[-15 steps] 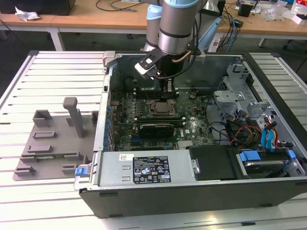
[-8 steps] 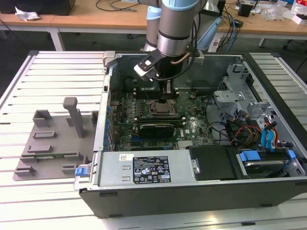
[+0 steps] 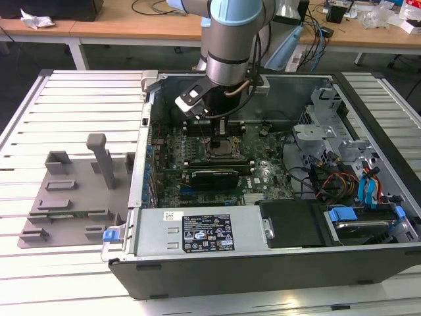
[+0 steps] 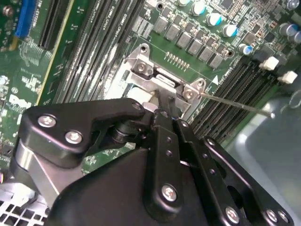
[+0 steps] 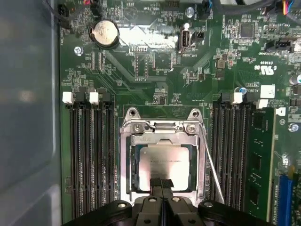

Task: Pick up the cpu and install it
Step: 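Close the cpu cover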

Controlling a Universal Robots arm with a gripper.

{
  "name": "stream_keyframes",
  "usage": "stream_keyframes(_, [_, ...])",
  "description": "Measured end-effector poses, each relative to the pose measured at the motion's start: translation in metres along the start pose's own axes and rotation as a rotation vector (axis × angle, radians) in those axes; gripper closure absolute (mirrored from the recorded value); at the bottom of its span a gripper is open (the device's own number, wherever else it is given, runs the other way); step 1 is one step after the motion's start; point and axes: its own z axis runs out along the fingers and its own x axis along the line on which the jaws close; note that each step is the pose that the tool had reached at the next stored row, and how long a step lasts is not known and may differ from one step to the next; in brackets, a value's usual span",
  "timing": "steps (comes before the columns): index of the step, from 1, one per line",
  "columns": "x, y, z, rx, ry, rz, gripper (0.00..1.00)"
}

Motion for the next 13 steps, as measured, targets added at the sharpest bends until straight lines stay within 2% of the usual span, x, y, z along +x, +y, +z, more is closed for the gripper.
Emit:
stream_keyframes(4, [0.0002,-0.0005,0.0021,0.0002,0.0003,0.0,0.89])
stream_keyframes(7, [0.0002,0.0035,0.0004,-0.0007,0.0008,0.0,0.89])
stream_keyframes(13, [-0.0001,0.0167,-0.0017,0.0,0.0,0.0,0.89])
